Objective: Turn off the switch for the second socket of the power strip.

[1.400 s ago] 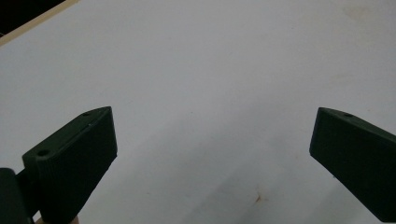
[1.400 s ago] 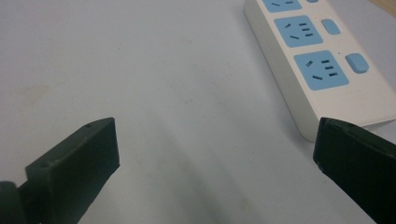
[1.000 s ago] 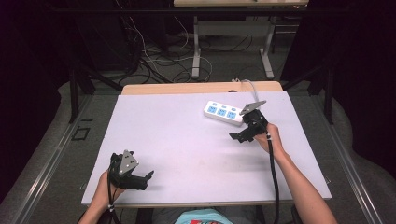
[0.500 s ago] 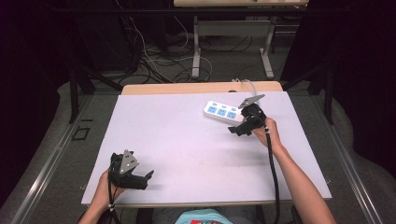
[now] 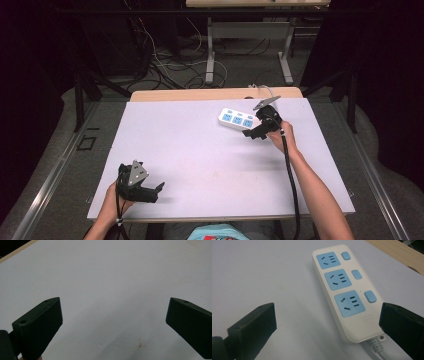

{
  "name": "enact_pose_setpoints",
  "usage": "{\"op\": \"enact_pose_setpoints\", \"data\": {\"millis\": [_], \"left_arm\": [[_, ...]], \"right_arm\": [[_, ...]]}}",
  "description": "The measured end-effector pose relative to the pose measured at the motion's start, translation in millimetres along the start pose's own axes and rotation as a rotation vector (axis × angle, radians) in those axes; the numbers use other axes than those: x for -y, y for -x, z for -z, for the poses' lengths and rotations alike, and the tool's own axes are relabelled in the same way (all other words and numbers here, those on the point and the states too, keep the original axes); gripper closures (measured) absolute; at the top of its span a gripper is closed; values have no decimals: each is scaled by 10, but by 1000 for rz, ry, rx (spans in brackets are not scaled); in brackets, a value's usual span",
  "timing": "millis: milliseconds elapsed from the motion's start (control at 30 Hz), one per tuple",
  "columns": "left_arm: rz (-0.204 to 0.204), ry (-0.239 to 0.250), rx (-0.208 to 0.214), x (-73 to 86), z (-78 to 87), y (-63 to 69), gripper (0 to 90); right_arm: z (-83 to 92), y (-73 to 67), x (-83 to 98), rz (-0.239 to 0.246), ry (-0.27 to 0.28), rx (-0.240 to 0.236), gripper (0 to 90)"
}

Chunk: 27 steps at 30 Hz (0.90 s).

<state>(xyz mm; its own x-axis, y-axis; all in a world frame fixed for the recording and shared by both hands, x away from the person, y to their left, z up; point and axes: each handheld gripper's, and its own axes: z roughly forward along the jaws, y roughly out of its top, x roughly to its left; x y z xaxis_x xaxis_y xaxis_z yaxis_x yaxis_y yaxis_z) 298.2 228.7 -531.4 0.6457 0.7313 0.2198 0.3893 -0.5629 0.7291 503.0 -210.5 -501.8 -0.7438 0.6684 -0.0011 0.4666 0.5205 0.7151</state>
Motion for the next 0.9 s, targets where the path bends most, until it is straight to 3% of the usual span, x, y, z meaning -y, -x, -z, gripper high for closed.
{"op": "enact_pose_setpoints", "data": {"millis": [333, 633, 667, 733, 833, 900], "left_arm": [[3, -10, 0, 5, -4, -9, 4], [6, -6, -3, 3, -4, -5, 4], [6, -6, -3, 3, -4, -6, 4], [7, -5, 0, 2, -6, -7, 4], [4, -5, 3, 1, -8, -6, 4], [6, -7, -2, 1, -7, -4, 4]], "right_arm": [[-95, 118, -76, -32, -5, 10, 4], [-146, 263, -122, -105, 26, 10, 0], [-163, 280, -127, -97, 42, 9, 0], [-163, 280, -149, -109, 14, 22, 0], [-191, 301, -183, -92, 19, 32, 0], [-213, 295, -211, -108, 32, 36, 0]]}}
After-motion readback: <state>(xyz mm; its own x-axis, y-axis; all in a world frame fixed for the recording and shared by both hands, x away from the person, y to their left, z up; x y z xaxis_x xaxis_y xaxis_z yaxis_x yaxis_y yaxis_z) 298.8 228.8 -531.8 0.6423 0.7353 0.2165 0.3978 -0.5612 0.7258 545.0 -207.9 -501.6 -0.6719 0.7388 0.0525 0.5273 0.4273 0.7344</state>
